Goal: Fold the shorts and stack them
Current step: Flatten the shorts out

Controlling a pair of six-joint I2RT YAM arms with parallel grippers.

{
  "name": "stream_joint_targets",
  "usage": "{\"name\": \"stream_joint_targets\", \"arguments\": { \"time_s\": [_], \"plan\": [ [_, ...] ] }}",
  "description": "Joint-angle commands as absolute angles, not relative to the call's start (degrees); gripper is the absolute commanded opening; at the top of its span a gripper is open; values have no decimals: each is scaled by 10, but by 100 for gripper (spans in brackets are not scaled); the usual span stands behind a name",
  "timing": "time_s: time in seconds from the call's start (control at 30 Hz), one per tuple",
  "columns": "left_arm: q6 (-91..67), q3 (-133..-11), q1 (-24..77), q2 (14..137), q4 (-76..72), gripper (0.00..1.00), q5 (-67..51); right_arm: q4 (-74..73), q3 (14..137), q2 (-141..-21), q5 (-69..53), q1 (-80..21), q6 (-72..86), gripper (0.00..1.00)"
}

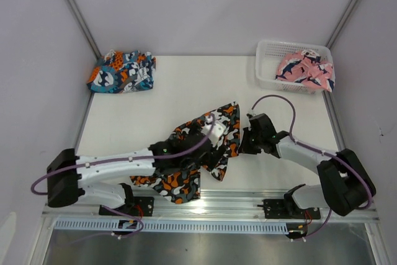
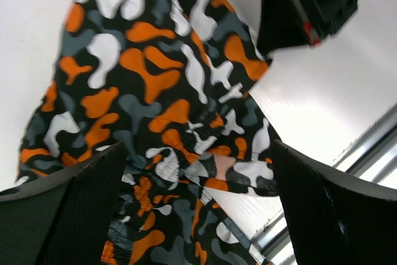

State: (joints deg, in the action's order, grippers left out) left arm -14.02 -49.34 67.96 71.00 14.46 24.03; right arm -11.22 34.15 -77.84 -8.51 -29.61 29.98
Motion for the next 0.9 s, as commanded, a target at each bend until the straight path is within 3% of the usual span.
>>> {"name": "stream_joint_targets", "arguments": {
  "time_s": [0.0,0.63,0.87],
  "plan": [
    [-116,-534,714,749,164,99,288,-152,352,-734,-62,-292,298,0],
    [-270,-597,708,941,177,89,310,-164,321,-655,-69,-290,322,0],
    [-264,-620,706,967,177,72,308,-157,309,-650,-76,-290,327,0]
  ]
}}
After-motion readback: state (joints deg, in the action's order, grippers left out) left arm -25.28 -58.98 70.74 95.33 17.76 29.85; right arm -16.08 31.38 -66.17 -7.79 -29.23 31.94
